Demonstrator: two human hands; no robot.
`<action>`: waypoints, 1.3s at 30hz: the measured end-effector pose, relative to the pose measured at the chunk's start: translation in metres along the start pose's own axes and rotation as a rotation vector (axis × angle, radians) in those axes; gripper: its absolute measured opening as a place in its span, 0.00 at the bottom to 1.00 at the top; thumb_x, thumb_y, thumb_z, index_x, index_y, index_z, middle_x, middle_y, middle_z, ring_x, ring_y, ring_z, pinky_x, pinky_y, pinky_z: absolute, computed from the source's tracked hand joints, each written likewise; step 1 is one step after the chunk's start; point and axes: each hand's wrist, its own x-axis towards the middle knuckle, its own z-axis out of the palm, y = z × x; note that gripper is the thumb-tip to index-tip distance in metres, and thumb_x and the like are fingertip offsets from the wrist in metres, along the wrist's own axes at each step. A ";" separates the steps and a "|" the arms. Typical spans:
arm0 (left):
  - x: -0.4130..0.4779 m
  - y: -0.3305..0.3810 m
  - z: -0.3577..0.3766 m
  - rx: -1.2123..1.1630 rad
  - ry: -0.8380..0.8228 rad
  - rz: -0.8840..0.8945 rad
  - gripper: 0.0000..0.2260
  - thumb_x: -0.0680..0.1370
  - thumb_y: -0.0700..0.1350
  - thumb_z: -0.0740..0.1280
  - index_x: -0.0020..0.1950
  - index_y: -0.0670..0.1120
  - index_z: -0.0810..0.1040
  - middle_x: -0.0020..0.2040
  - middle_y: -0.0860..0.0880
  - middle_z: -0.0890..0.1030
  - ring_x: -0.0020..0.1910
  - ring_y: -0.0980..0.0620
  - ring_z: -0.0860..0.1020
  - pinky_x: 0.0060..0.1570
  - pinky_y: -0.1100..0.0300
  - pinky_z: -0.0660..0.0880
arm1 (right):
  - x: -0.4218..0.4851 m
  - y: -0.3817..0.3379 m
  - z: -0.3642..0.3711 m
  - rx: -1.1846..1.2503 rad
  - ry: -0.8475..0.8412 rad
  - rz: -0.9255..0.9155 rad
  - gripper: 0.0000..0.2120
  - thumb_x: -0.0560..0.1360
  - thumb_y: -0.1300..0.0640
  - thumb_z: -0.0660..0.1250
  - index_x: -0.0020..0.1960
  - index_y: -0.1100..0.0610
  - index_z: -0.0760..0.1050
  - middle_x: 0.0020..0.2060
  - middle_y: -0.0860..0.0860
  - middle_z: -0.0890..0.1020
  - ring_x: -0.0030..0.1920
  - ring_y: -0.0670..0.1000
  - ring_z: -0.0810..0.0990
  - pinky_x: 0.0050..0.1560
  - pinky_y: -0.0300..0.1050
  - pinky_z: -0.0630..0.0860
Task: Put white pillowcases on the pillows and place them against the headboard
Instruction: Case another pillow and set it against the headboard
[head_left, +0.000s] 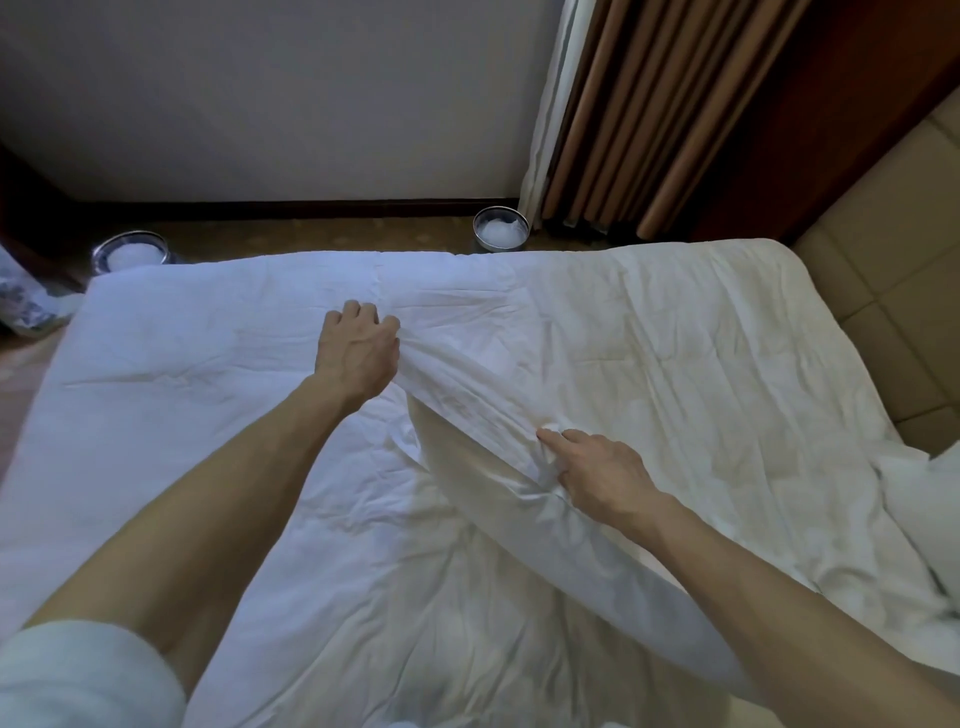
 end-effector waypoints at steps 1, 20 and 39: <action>0.001 -0.001 0.000 -0.015 0.030 -0.012 0.11 0.81 0.47 0.59 0.56 0.44 0.78 0.49 0.41 0.77 0.49 0.41 0.71 0.49 0.47 0.70 | 0.000 -0.001 -0.002 -0.004 0.010 0.010 0.22 0.76 0.55 0.59 0.69 0.46 0.62 0.56 0.49 0.77 0.49 0.57 0.78 0.40 0.48 0.68; -0.002 -0.025 0.007 -1.064 -0.086 -0.899 0.12 0.72 0.47 0.60 0.50 0.45 0.77 0.41 0.46 0.83 0.46 0.44 0.80 0.45 0.52 0.76 | 0.004 0.018 -0.021 -0.243 0.090 -0.172 0.07 0.73 0.58 0.65 0.45 0.50 0.68 0.35 0.48 0.77 0.29 0.55 0.73 0.28 0.43 0.60; -0.033 0.023 -0.015 -0.475 0.031 -0.371 0.25 0.79 0.52 0.63 0.74 0.47 0.64 0.69 0.41 0.70 0.68 0.39 0.67 0.65 0.44 0.69 | -0.007 0.030 -0.037 -0.171 0.106 -0.062 0.04 0.79 0.52 0.57 0.48 0.51 0.67 0.41 0.48 0.78 0.39 0.57 0.78 0.33 0.45 0.66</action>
